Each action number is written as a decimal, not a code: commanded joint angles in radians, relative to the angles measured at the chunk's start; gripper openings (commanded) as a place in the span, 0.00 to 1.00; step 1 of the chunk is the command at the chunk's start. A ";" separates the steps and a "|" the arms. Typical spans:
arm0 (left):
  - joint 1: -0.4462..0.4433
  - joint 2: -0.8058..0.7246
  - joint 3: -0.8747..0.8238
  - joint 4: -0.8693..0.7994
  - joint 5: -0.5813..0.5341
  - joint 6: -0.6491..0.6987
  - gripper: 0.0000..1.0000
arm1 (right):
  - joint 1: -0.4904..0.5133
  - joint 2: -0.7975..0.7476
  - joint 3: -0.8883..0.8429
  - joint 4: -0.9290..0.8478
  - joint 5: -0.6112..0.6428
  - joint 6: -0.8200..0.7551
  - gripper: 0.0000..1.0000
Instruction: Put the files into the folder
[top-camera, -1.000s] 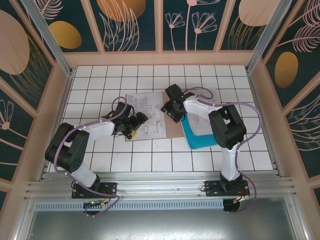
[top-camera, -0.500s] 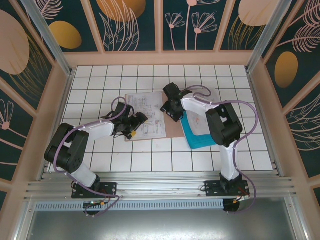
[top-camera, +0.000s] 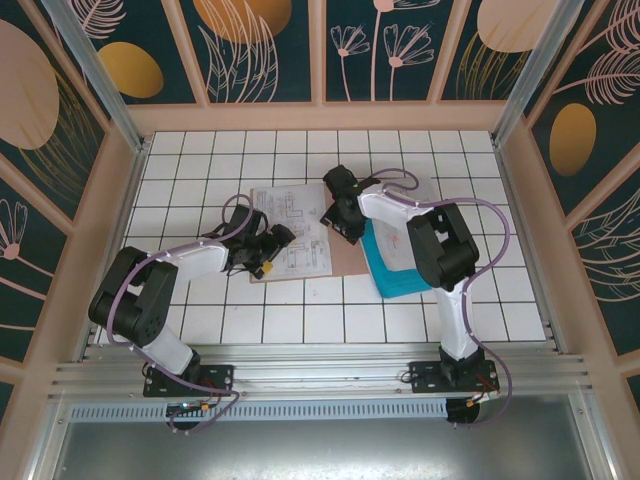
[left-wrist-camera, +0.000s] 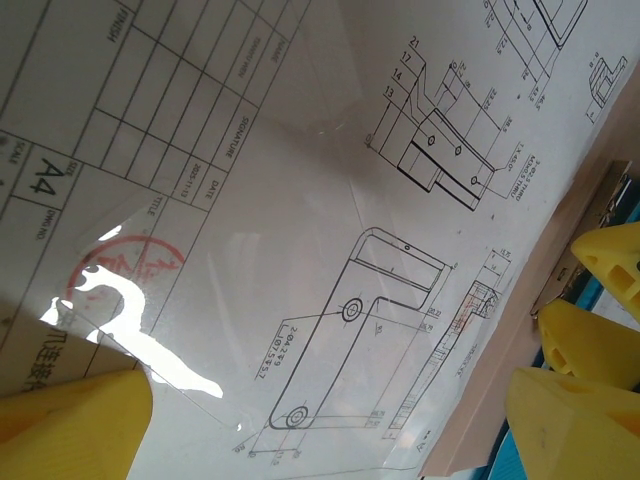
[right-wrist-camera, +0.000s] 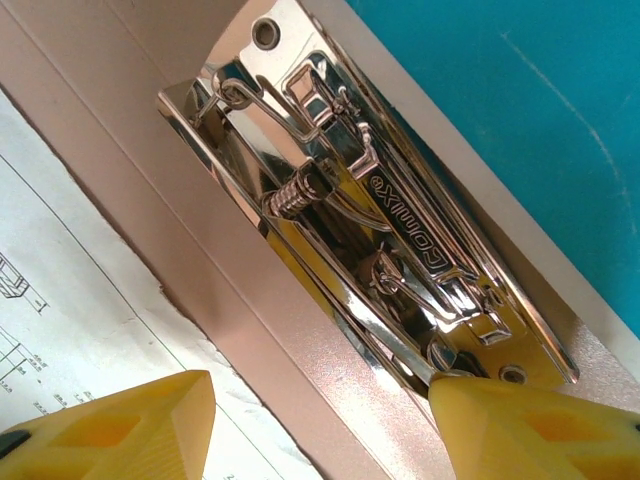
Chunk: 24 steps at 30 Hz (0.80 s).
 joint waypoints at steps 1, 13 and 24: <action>0.022 0.018 -0.056 -0.149 -0.082 0.002 0.93 | -0.026 0.069 -0.016 -0.124 0.202 -0.036 0.63; 0.029 0.020 -0.050 -0.149 -0.078 0.010 0.93 | 0.001 -0.246 0.049 -0.077 0.066 -0.023 0.66; 0.029 0.030 -0.019 -0.160 -0.068 0.019 0.93 | -0.026 -0.442 -0.419 0.295 -0.225 0.058 0.68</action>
